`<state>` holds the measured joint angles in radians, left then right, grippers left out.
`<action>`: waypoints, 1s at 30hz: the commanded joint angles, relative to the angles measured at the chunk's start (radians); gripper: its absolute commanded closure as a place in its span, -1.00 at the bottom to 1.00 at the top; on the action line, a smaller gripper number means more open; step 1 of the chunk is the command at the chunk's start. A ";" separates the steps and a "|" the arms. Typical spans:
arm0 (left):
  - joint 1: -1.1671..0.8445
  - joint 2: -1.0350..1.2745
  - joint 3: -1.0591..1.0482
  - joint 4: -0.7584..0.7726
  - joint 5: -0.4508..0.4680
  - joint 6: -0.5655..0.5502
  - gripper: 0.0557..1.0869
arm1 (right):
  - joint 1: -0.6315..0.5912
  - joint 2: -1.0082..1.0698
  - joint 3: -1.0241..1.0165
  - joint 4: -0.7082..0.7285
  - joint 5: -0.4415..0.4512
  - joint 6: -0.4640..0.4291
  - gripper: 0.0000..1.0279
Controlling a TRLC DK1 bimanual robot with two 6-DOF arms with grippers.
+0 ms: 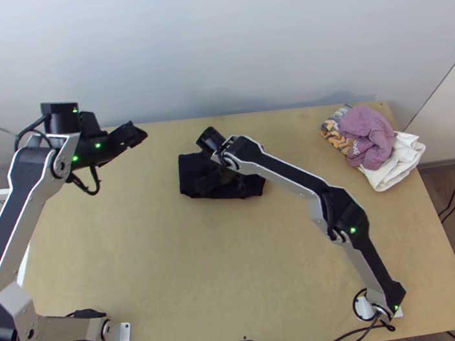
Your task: Fold the t-shirt
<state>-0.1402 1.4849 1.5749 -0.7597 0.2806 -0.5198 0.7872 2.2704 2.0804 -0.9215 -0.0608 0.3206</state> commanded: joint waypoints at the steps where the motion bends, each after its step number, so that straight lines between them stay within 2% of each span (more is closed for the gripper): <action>1: 0.053 -0.055 -0.073 0.008 0.000 0.003 -0.92 | 0.020 -0.138 0.009 0.001 0.076 -0.068 -0.91; 3: 0.067 -0.061 -0.079 0.008 0.002 0.001 -0.92 | 0.049 -0.155 0.003 -0.013 0.251 -0.163 -0.91; 4: 0.071 -0.063 -0.082 0.008 0.005 0.000 -0.92 | 0.060 -0.157 -0.005 -0.036 0.297 -0.207 -0.91; 7: 0.079 -0.072 -0.087 0.008 0.005 -0.008 -0.92 | 0.087 -0.181 -0.082 -0.054 0.371 -0.299 -0.91; 11: 0.080 -0.092 -0.113 0.016 0.005 -0.017 -0.92 | 0.165 -0.245 -0.272 0.087 0.504 -0.422 -0.91; 15: 0.090 -0.114 -0.145 0.020 0.005 -0.022 -0.92 | 0.222 -0.276 -0.404 0.204 0.549 -0.563 -0.91; 20: 0.105 -0.138 -0.184 0.042 0.005 -0.042 -0.92 | 0.236 -0.262 -0.484 0.279 0.544 -0.595 -0.92; 25: 0.113 -0.167 -0.227 0.060 0.006 -0.048 -0.92 | 0.238 -0.258 -0.577 0.424 0.538 -0.692 -0.92; 30: 0.131 -0.190 -0.270 0.088 0.011 -0.055 -0.92 | 0.227 -0.224 -0.582 0.489 0.539 -0.758 -0.92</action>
<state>-0.0284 1.3247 1.3575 -0.6975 0.2867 -0.5671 1.0134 2.0205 1.5539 -0.5388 0.4721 -0.3466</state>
